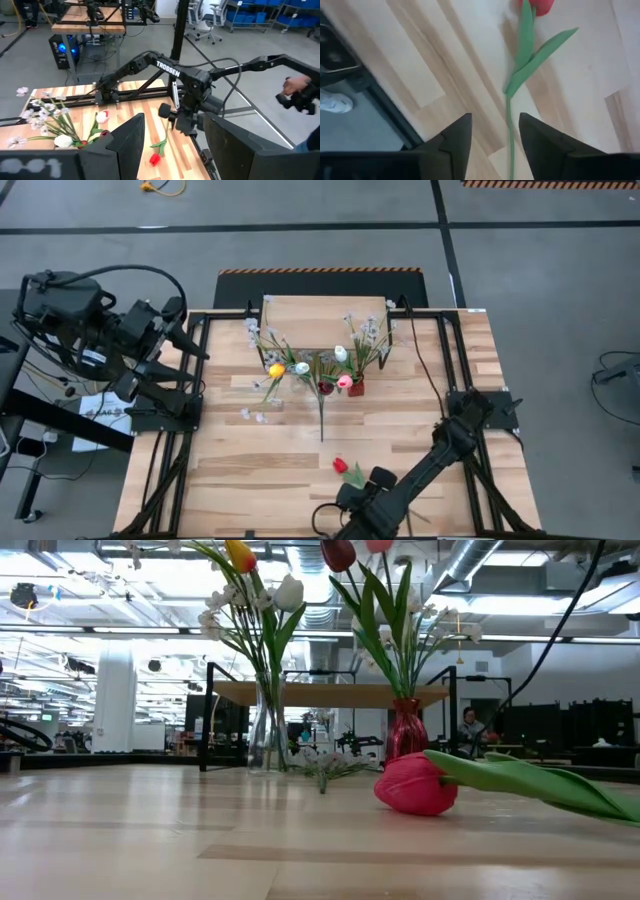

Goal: Pick and place flowers into a vace then onto a shelf
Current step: Put the red flower into the transparent vase

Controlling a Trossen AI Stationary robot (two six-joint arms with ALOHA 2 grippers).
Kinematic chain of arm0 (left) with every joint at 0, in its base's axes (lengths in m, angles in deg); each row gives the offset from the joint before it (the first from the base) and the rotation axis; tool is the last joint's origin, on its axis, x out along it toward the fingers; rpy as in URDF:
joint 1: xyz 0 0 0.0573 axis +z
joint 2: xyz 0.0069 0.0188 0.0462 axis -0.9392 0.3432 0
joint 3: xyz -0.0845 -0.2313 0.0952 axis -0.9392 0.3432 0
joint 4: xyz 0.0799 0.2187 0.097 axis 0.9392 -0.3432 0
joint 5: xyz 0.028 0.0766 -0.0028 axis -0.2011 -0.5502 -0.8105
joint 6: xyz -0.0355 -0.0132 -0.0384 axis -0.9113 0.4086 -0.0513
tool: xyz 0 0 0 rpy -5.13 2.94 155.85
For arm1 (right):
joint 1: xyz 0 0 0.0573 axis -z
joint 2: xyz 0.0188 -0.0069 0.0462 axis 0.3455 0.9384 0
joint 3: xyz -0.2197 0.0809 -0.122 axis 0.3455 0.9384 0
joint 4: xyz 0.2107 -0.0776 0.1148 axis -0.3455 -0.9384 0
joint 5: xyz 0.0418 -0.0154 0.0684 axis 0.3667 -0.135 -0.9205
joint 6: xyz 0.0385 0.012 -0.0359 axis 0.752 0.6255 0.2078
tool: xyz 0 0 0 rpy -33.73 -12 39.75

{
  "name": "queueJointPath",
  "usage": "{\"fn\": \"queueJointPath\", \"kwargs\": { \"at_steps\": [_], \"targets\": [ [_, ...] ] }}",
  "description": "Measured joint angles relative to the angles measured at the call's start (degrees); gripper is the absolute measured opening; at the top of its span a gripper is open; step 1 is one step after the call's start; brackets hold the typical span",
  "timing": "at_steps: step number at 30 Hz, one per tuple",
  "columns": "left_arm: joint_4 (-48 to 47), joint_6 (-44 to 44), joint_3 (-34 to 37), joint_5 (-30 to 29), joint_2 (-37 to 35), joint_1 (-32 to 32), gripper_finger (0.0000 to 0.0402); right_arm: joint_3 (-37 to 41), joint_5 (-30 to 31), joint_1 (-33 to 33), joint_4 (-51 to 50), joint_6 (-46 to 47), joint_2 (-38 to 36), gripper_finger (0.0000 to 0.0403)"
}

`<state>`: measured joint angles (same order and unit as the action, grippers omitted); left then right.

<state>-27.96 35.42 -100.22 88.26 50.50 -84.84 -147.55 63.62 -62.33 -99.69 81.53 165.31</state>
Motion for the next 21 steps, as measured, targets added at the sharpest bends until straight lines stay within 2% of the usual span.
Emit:
{"fn": "queueJointPath", "kwargs": {
  "at_steps": [4,9,15,17,21],
  "targets": [
    [-0.05,-0.29,0.0,2.0,0.02,0.02,0.0193,-0.04,-1.58,0.4,0.01,1.18,2.95,0.0145],
    [-0.54,-0.32,0.0,2.52,0.0,0.02,0.0193,-0.03,-4.56,0.99,0.01,-0.33,5.16,0.0148],
    [-2.24,-0.34,0.0,2.54,0.0,0.0,0.0193,0.0,-5.41,1.01,0.95,-6.38,1.74,0.0148],
    [-2.49,-0.49,0.0,2.54,0.0,0.0,0.0193,-0.04,-1.59,0.55,2.18,-8.7,-1.53,0.0144],
    [-2.94,-1.2,0.0,2.58,-0.01,0.0,0.0193,0.01,12.02,-0.17,-0.21,-6.97,-9.24,0.0134]
  ]
}}
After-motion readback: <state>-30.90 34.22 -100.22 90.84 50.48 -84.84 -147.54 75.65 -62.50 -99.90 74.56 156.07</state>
